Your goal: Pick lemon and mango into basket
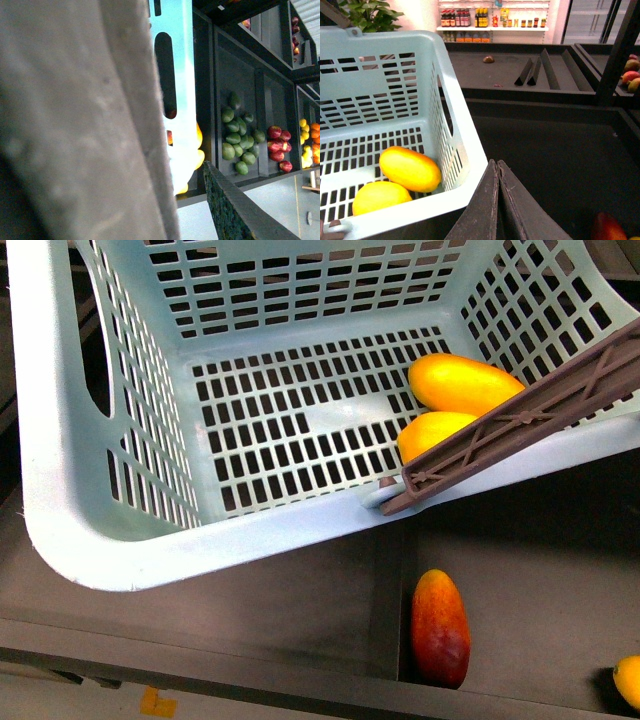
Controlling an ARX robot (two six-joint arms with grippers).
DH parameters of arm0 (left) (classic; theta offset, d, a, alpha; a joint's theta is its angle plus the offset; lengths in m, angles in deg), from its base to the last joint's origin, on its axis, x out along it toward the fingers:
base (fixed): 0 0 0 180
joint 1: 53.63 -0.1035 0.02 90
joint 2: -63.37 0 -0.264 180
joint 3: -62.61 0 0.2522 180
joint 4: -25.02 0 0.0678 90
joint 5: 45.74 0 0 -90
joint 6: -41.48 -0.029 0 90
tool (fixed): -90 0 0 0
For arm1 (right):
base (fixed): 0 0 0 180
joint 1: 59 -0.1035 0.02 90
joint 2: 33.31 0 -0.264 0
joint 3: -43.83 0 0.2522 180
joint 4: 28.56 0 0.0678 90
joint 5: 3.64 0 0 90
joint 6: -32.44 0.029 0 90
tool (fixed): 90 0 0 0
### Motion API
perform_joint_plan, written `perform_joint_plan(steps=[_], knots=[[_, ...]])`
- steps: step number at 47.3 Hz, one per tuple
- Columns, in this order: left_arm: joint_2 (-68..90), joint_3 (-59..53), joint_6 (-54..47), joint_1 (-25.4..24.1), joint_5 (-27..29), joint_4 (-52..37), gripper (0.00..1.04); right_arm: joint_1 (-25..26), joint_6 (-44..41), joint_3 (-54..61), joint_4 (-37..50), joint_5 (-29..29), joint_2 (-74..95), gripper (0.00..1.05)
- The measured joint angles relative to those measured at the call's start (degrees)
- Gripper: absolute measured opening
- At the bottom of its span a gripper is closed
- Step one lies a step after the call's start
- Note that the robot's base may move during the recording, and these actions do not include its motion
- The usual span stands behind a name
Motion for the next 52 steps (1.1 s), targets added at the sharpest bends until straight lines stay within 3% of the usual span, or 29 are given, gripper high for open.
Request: perform_joint_plan(steps=[52], knots=[[0.0, 0.0, 0.0, 0.0, -0.1, 0.0, 0.28, 0.0, 0.0, 2.8, -22.0, -0.1, -26.4, 0.02]])
